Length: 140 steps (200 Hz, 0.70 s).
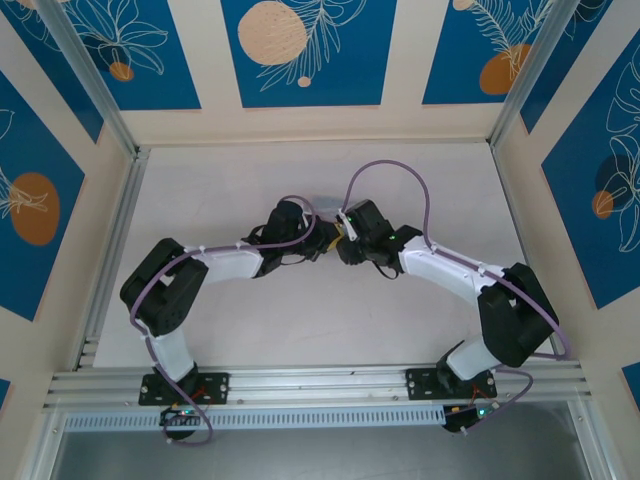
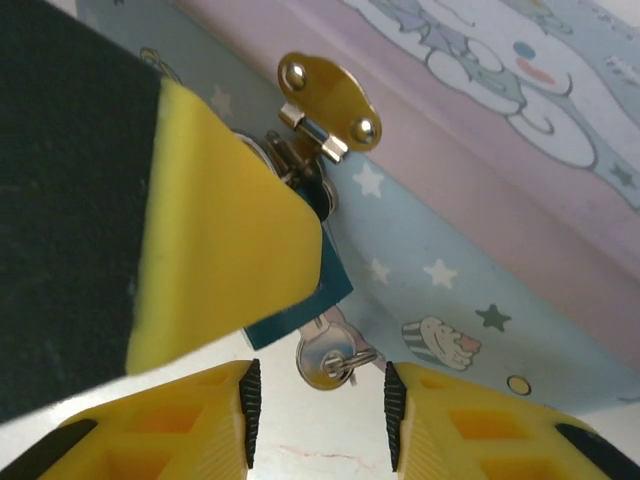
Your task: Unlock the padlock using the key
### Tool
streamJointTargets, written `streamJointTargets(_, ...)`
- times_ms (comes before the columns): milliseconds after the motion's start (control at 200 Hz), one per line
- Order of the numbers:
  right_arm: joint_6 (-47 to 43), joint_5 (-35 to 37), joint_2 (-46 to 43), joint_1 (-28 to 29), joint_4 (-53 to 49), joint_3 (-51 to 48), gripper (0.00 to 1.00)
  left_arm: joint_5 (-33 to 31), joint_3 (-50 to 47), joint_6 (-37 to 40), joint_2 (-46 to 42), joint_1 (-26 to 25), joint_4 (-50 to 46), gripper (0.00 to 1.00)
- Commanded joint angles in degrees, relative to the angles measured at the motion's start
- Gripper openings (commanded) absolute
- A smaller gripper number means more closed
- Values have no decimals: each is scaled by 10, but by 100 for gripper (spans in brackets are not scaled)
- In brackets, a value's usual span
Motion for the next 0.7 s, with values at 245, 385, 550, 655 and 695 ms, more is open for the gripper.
streamJointTargets(245,-7,26,30,6,16,42,29,21,22,14,-9,0,9,0)
streamJointTargets(385,1,27,37,4,19,45,21,24,24,15,-8,0,8,0)
streamJointTargets(550,11,9,29,-3,18,48,8,24,23,15,-6,0,8,0)
streamJointTargets(655,21,-22,16,-9,19,44,2,23,22,15,-4,0,9,0)
streamJointTargets(695,24,-38,11,-12,19,42,5,23,22,15,-4,0,9,0)
